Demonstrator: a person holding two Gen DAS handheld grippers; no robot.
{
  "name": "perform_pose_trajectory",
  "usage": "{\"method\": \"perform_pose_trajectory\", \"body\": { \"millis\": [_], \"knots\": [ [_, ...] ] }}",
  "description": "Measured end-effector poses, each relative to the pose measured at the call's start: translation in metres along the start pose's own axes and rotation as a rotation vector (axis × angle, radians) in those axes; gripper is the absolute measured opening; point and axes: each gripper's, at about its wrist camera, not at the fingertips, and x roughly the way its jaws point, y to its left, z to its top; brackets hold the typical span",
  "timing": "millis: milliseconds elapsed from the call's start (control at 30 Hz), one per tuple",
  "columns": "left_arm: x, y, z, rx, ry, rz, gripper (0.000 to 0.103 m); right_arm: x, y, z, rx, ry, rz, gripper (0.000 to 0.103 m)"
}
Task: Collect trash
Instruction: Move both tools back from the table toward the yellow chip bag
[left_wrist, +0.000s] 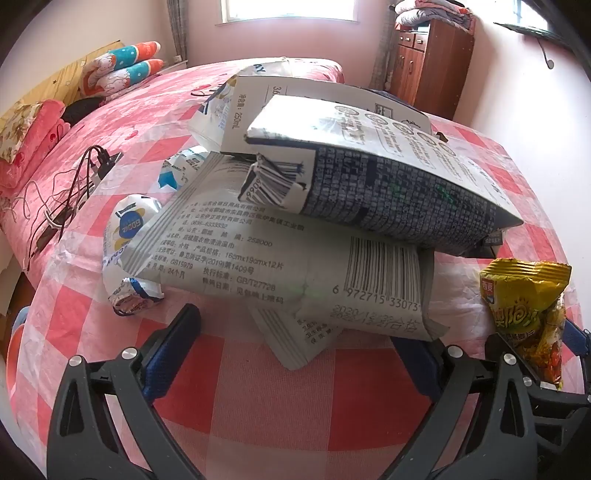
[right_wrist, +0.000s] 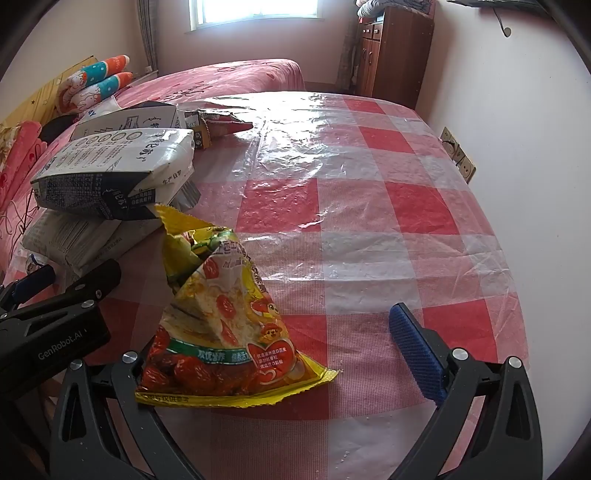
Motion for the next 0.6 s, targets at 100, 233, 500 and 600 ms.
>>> {"method": "perform_pose_trajectory", "body": {
  "millis": [100, 233, 500, 600],
  "knots": [
    [-0.001, 0.002, 0.000, -0.002, 0.000, -0.002, 0.099, 0.000, 0.000, 0.000, -0.002, 0.000, -0.002, 0.099],
    [-0.005, 0.006, -0.004, 0.007, 0.003, -0.014, 0.099, 0.000, 0.001, 0.000, -0.007, 0.000, 0.000, 0.099],
    [-0.019, 0.016, -0.024, 0.039, 0.001, -0.055, 0.099, -0.011, 0.002, -0.018, -0.031, -0.003, 0.011, 0.099],
    [-0.032, 0.024, -0.033, 0.053, -0.012, -0.072, 0.099, -0.014, 0.006, -0.020, -0.025, -0.001, 0.009, 0.099]
  ]
}}
